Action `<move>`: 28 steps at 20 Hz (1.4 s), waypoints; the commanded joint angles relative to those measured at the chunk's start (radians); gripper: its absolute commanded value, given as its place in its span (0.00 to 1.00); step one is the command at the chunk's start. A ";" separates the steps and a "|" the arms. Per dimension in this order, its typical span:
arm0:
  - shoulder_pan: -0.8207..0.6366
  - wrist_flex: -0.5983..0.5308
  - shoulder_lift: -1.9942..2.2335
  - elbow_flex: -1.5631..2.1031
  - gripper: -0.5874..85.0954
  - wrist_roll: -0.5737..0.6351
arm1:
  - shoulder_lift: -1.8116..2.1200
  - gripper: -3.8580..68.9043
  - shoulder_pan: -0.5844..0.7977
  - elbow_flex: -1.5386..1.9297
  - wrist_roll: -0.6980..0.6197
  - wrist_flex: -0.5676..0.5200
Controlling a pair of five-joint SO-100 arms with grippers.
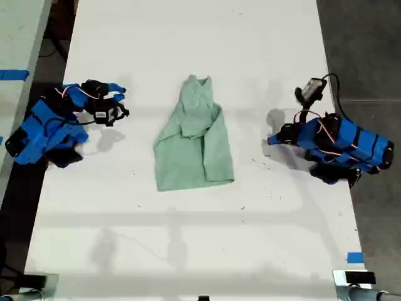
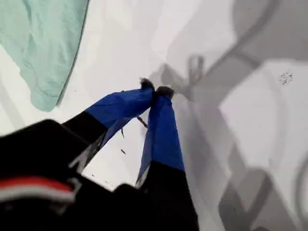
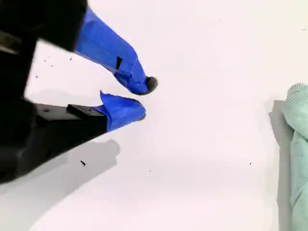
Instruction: Fold t shirt
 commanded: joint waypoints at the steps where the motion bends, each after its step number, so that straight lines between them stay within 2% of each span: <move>1: 0.175 -0.219 -0.060 -0.391 0.00 0.822 | 0.012 0.05 -0.008 0.040 0.018 -0.006; 3: 0.149 -0.127 -0.295 -0.640 0.00 0.816 | 0.012 0.05 -0.011 0.040 0.017 -0.006; 4: 0.164 -0.080 -0.423 -0.750 0.00 0.773 | 0.012 0.05 -0.014 0.040 0.020 -0.006; 7: 0.330 0.040 -0.724 -0.940 0.00 0.508 | 0.012 0.05 -0.015 0.040 0.020 -0.006; 10: 0.629 -0.011 -0.896 -0.914 0.01 0.193 | 0.012 0.05 -0.018 0.040 0.021 -0.006; 14: 0.919 -0.103 -1.241 -0.937 0.09 -0.055 | 0.012 0.05 -0.020 0.040 0.021 -0.006; 16: 1.005 -0.137 -1.402 -0.991 0.14 -0.110 | 0.012 0.05 -0.017 0.040 0.021 -0.006; 19: 1.058 -0.167 -1.580 -1.085 0.14 -0.166 | 0.012 0.05 -0.018 0.040 0.025 -0.006; 23: 1.009 -0.210 -1.821 -1.147 0.15 -0.146 | 0.012 0.05 -0.018 0.040 0.025 -0.006; 28: 0.951 -0.144 -1.868 -1.160 0.12 -0.152 | 0.012 0.05 -0.020 0.040 0.023 -0.006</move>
